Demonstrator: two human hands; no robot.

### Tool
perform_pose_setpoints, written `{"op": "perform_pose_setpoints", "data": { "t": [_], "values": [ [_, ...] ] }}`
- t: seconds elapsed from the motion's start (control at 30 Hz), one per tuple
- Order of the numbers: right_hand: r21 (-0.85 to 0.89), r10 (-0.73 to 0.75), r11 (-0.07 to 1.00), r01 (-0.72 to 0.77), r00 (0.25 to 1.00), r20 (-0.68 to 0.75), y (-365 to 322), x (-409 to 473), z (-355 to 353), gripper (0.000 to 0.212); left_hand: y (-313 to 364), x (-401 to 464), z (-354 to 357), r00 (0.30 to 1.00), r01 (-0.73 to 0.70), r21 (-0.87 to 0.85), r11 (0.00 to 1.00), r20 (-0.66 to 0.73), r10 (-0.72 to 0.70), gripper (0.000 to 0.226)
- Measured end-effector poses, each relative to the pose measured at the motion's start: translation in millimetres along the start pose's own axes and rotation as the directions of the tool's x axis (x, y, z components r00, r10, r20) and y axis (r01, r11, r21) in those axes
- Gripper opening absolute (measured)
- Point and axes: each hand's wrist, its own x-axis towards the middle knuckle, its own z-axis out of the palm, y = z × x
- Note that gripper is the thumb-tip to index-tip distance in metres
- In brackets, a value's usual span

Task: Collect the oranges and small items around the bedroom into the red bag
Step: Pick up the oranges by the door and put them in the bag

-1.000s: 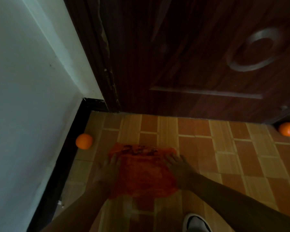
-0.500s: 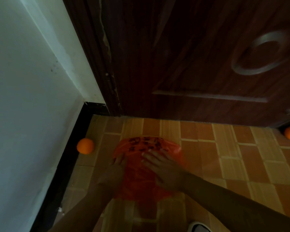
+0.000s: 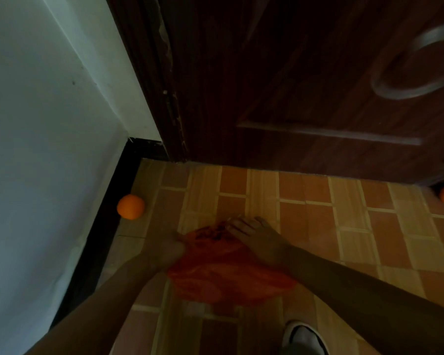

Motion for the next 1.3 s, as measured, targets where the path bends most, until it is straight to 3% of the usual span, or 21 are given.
{"op": "perform_pose_setpoints", "data": {
  "t": [0.03, 0.07, 0.13, 0.17, 0.27, 0.37, 0.6, 0.77, 0.9, 1.07, 1.3],
  "values": [
    [0.033, -0.013, 0.999, 0.015, 0.999, -0.048, -3, 0, 5, 0.074, 3, -3, 2, 0.999, -0.028, 0.07, 0.997, -0.033, 0.03, 0.026],
    [0.054, -0.018, 0.998, 0.023, 0.995, -0.096, -8, -1, 11, 0.074, 7, -7, 7, 0.996, -0.074, 0.225, 0.972, -0.037, 0.084, 0.047],
    [0.106, -0.042, 0.993, 0.057, 0.989, -0.142, -19, -2, 21, 0.078, 6, -10, 25, 0.985, -0.168, 0.496, 0.852, 0.041, 0.17, 0.108],
    [0.122, -0.047, 0.99, 0.066, 0.987, -0.151, -24, -3, 25, 0.083, 3, -7, 34, 0.986, -0.165, 0.592, 0.789, 0.071, 0.153, 0.124],
    [0.124, -0.037, 0.991, 0.045, 0.997, -0.064, -29, -7, 30, 0.107, -16, 19, 54, 0.997, -0.062, 0.716, 0.696, 0.075, 0.011, 0.119],
    [0.174, 0.061, 0.981, -0.083, 0.99, 0.128, -7, -9, 32, 0.127, -26, 25, 57, 0.997, -0.045, 0.77, 0.637, 0.071, -0.016, 0.118],
    [-0.098, 0.138, 0.988, -0.117, 0.957, 0.255, 35, -29, 37, 0.13, -65, 26, 50, 0.999, -0.042, 0.815, 0.578, 0.042, 0.014, 0.135],
    [-0.073, 0.136, 0.989, -0.125, 0.975, 0.174, 28, -32, 47, 0.129, -56, 25, 47, 0.999, -0.053, 0.78, 0.624, 0.034, 0.042, 0.126],
    [0.017, 0.091, 0.996, -0.092, 0.995, 0.027, 19, -38, 38, 0.12, -53, 28, 37, 0.97, -0.164, 0.684, 0.711, -0.019, 0.243, 0.113],
    [0.165, 0.105, 0.983, -0.085, 0.988, -0.115, 8, -35, 19, 0.11, -48, 23, 24, 0.917, -0.231, 0.61, 0.758, -0.125, 0.38, 0.106],
    [0.334, 0.174, 0.938, -0.099, 0.963, -0.204, -9, -13, -18, 0.099, -56, 6, 4, 0.896, -0.194, 0.483, 0.854, -0.268, 0.355, 0.114]
  ]
}}
